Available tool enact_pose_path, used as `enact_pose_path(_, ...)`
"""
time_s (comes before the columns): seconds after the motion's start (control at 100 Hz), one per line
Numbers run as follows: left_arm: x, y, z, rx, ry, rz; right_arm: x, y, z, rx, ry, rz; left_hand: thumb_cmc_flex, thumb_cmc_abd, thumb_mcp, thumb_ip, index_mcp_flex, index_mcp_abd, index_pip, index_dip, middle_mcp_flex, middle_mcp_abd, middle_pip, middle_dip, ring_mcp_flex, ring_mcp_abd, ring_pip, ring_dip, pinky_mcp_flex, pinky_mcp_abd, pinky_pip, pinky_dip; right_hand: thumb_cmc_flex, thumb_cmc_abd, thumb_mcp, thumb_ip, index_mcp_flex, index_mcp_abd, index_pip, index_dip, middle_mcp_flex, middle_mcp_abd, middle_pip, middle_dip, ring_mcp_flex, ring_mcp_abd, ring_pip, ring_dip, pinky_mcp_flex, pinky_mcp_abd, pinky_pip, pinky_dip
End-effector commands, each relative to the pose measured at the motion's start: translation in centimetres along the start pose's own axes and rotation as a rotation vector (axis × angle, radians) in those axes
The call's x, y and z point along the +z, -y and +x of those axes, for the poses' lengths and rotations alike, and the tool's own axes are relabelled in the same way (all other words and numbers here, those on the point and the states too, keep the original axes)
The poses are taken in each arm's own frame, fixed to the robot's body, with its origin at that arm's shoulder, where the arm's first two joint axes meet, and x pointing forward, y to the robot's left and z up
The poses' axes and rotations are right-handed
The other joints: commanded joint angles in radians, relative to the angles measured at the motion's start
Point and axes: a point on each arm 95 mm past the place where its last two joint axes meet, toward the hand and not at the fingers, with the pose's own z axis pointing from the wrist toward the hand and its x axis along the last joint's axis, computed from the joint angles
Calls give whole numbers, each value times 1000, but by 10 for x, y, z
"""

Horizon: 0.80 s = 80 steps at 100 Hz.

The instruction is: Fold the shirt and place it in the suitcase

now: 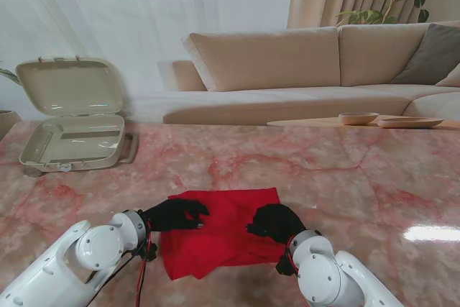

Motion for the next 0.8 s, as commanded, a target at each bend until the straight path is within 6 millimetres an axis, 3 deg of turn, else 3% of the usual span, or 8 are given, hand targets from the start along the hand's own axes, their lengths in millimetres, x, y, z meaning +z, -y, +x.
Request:
enact_pose_path(0.0,7,-9,-2,-14,1,-24,-9,18,-18,-4,68,50,40,35,-35,27,-17,1,15,-3,-34,-3,-8,-7,-30,17,-30,-15,-8,4,-14,0,-32,8,1,-47,-10,-30,17,-14,13,45,5,-9,-6,117,-21,-9,-12,22,13,8)
enact_pose_path(0.56,41,-17,20,-54,-86,-61,-28,-3,-46,-56,202,-38,43,34,-34,28,-24,3,20,-6,-39,-2,-6,-8,-33,15,-34,-22,-12,9,-26,-10,-23,18,-18,-43,-16,-28,8,-8,9,43,-4,-8,-26,113,-41,-15,-27,18,-5,7)
enact_pose_path(0.79,40,-8,29,-54,-102,-8,-31,-12,-43,-32,191,-87,42,35,-34,29,-35,-2,15,-9,-51,-2,-13,-13,-44,13,-42,-27,-20,8,-33,-14,-23,16,-22,-42,-15,-33,8,-6,10,42,-2,-6,-24,95,-40,-13,-27,7,-8,8)
